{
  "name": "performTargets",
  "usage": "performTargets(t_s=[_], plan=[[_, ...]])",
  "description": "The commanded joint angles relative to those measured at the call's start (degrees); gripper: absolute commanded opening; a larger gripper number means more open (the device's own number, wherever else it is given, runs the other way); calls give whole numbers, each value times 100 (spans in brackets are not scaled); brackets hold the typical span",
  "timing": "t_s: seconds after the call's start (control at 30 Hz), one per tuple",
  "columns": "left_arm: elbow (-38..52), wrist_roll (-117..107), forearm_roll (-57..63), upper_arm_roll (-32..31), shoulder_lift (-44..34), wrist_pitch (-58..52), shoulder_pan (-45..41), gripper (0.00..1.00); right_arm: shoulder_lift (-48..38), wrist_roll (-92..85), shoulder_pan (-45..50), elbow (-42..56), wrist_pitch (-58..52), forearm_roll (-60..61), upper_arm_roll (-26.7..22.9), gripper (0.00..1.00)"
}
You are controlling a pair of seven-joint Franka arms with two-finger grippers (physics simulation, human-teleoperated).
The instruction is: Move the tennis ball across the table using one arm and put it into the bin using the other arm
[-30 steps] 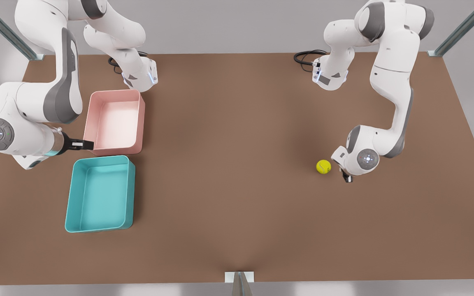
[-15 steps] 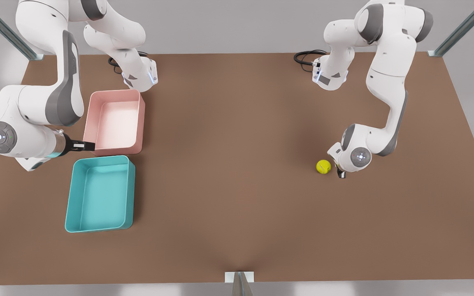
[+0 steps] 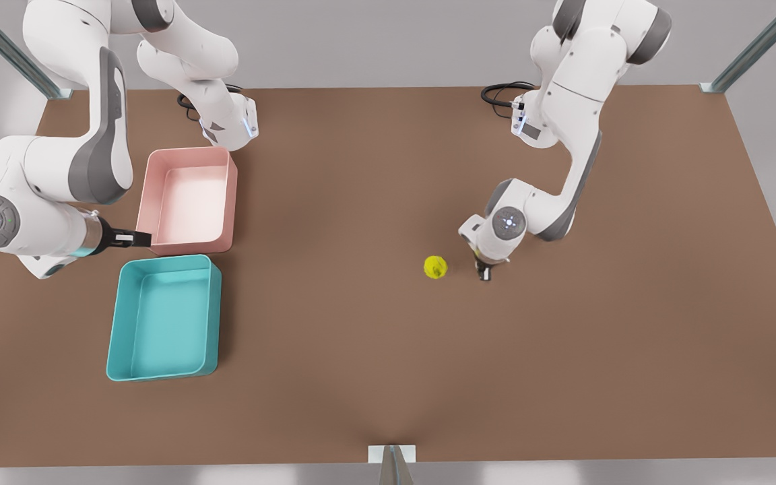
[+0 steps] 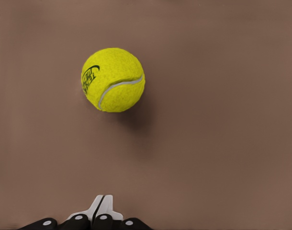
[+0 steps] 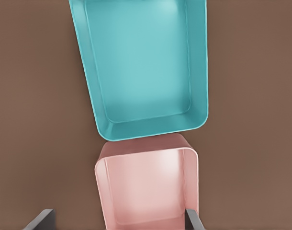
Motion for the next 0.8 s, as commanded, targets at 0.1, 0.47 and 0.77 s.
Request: performTargets(t_s=[0.1,0.47,0.77], plan=[[1493,-3722,-313,35,-258,-2526,910,21,20,-123,8,2,20,19,-1,100],[4192,-7888,198,35,-408,-5525,1658,100,758,1169,1220,-68,1444,345,17,100],[4245,-7880,171,27,-399,-5516,1737,100,-59,2470,2055,-3266,5326,362,17,100]])
